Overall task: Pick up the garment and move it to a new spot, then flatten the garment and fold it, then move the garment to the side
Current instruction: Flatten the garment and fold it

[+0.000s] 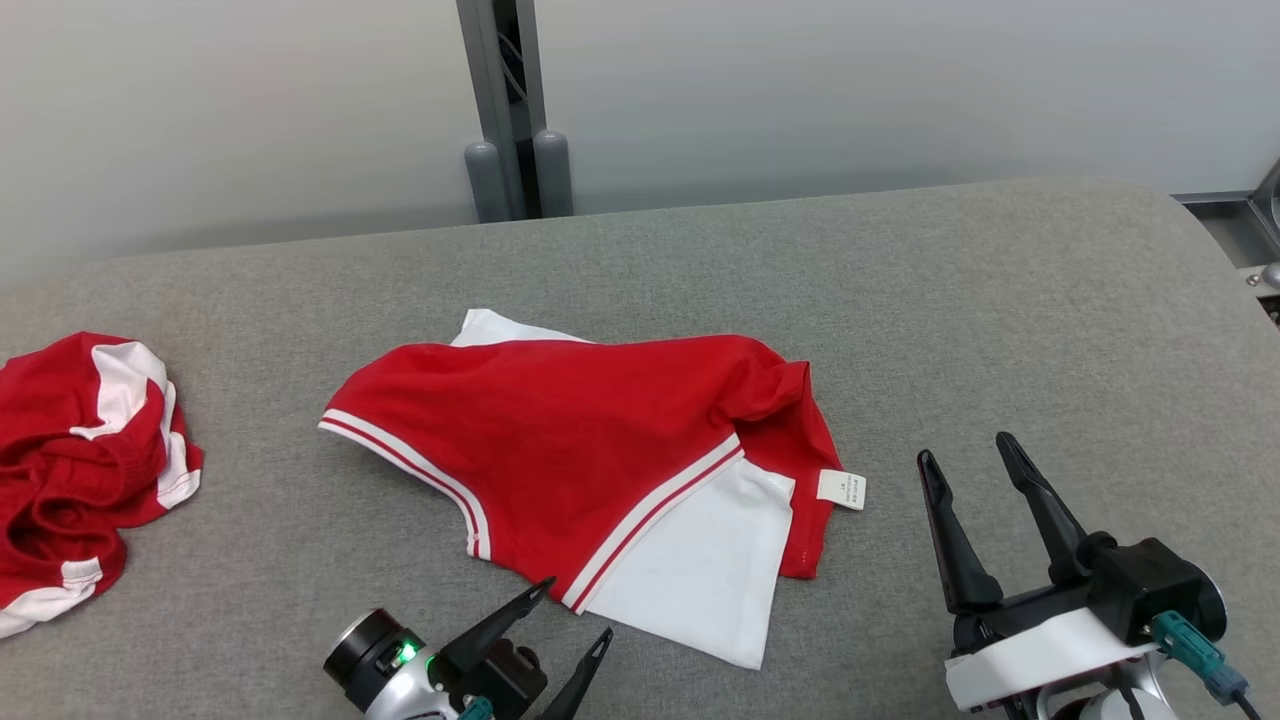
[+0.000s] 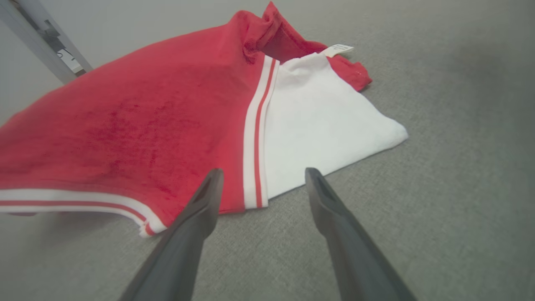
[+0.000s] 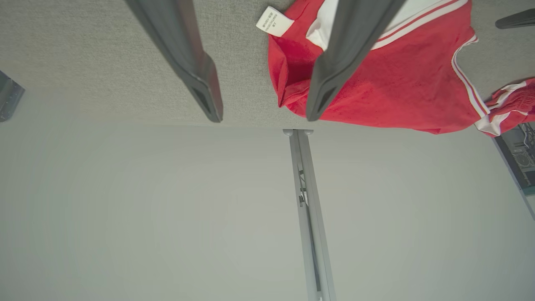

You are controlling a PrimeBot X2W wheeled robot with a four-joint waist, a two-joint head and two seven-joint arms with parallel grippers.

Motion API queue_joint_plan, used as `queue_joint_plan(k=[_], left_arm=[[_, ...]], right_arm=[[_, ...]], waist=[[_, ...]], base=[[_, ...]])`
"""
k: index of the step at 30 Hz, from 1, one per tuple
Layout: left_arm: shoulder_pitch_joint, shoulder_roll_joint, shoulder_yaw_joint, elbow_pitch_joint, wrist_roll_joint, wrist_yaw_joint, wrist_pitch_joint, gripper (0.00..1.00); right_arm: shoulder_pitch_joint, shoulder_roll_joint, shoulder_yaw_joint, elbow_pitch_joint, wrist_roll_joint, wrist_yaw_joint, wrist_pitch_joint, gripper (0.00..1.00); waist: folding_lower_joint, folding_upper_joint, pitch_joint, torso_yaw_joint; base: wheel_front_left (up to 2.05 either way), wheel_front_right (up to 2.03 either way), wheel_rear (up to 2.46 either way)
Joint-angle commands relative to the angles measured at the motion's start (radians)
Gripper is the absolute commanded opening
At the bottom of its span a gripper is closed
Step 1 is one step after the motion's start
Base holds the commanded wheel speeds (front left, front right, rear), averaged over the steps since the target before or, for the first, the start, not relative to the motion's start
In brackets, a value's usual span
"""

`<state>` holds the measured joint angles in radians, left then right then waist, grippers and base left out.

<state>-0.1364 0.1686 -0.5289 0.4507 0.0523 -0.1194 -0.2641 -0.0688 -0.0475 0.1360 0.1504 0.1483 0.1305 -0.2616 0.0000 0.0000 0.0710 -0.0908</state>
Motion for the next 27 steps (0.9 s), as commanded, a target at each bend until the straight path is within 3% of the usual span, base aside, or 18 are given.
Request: queue_joint_plan(k=[1,16,17,18,19,27], left_arm=[[-0.038,0.0,-0.013,0.028,0.009,-0.002,0.0,1.0],[-0.191,-0.014,-0.163,0.201,0.025,-0.012,0.0,1.0],[-0.202,-0.018,-0.171,0.215,0.024,-0.01,0.001,0.93],[-0.212,-0.023,-0.174,0.215,0.017,-0.01,0.001,0.15],[-0.22,-0.026,-0.173,0.216,0.011,-0.009,0.001,0.0],[-0.234,-0.05,-0.165,0.158,-0.076,-0.011,0.0,0.0]], right_arm=[[-0.005,-0.006,-0.002,0.0,-0.008,0.001,-0.005,1.0],[-0.049,-0.006,-0.011,-0.014,-0.011,0.001,-0.005,1.0],[-0.052,-0.006,-0.01,-0.014,-0.012,0.001,-0.005,1.0],[-0.056,-0.006,-0.009,-0.014,-0.013,0.001,-0.005,1.0],[-0.06,-0.006,-0.009,-0.015,-0.013,0.001,-0.005,1.0],[-0.063,-0.006,-0.016,-0.007,-0.003,0.001,-0.005,1.0]], waist=[[0.0,0.0,0.01,-0.011],[0.0,0.0,0.1,-0.05],[0.0,0.0,0.106,-0.052],[0.0,0.0,0.111,-0.054],[0.0,0.0,0.114,-0.055],[0.0,0.0,0.096,-0.067]], base=[[0.0,0.0,0.0],[0.0,0.0,0.0],[0.0,0.0,0.0],[0.0,0.0,0.0],[0.0,0.0,0.0],[0.0,0.0,0.0]])
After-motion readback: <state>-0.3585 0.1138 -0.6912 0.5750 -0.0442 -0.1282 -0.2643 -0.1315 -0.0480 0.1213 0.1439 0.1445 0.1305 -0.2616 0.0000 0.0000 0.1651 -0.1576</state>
